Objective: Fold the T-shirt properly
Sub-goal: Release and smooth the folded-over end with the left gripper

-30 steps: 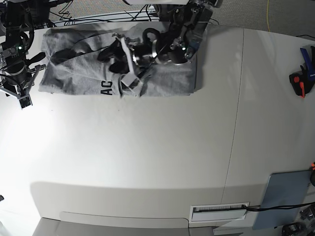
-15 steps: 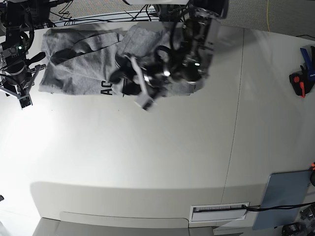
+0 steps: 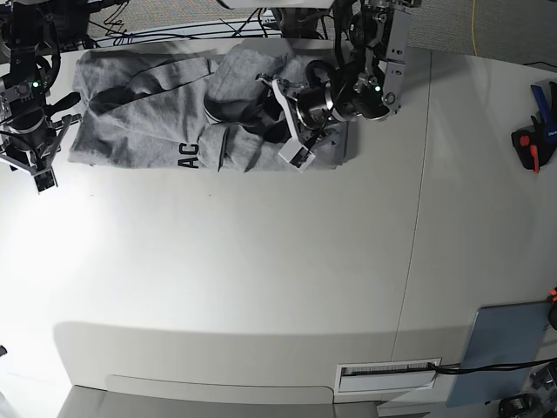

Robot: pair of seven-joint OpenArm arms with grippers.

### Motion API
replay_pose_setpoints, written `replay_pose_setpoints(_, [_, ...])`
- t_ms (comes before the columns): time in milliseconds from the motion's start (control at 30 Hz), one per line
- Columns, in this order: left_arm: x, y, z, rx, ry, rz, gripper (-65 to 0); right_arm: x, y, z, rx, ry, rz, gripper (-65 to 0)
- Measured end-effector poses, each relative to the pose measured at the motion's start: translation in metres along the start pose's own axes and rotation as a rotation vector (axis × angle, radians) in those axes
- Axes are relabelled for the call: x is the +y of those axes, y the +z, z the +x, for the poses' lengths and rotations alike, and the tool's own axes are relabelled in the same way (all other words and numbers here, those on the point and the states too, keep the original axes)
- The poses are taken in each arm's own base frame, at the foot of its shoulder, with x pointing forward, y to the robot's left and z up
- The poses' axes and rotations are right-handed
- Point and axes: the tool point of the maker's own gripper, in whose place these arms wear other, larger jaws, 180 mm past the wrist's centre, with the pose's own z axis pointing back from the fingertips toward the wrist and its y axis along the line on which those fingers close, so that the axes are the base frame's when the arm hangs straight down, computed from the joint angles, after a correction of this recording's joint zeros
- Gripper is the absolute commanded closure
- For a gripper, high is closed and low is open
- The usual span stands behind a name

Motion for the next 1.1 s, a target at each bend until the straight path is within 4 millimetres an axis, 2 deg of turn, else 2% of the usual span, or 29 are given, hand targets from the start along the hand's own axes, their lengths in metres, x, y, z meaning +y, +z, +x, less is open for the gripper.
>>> replay_pose_setpoints(67, [0.005,0.0,-0.003,0.014,-0.02,0.026,-26.8,0.0,0.0,0.0,0.001,0.0,0.0,-12.6])
replay_pose_setpoints(200, [0.006,0.0,-0.002,0.011,-0.043,0.034,-6.2,0.0,0.0,0.0,0.001,0.0,0.0,-12.6])
replay_pose_setpoints(267, [0.003,0.0,-0.002,0.012,-0.065,0.016,-1.4,0.0,0.0,0.0,0.0,0.0,0.0,-12.6])
replay_pose_setpoints(400, [0.001,-0.002,0.0,0.004,-0.071,0.014,-1.1,0.0,0.0,0.0,0.001,0.001,-0.001,-12.6])
replay_pose_setpoints(567, [0.001,-0.012,-0.01,0.074,-0.152,0.087,-1.1,0.0,0.0,-0.002,0.012,0.0,0.0,-12.6])
replay_pose_setpoints(733, [-0.009,-0.021,-0.011,0.082,-0.214,0.071,-1.1,0.0,0.0,-0.002,0.012,0.0,0.0,-12.6])
replay_pose_setpoints(800, [-0.008,-0.025,0.0,0.052,-0.215,0.079,-1.1,0.0,0.0,-0.002,0.012,0.0,0.0,-12.6])
replay_pose_setpoints(967, [0.014,-0.033,0.032,-0.027,-0.226,0.173,-1.1,0.0,0.0,-0.003,0.015,0.0,0.0,-12.6])
replay_pose_setpoints(1100, [0.016,-0.038,0.054,-0.071,-0.246,0.17,-1.1,0.0,0.0,-0.003,0.016,0.0,0.0,-12.6])
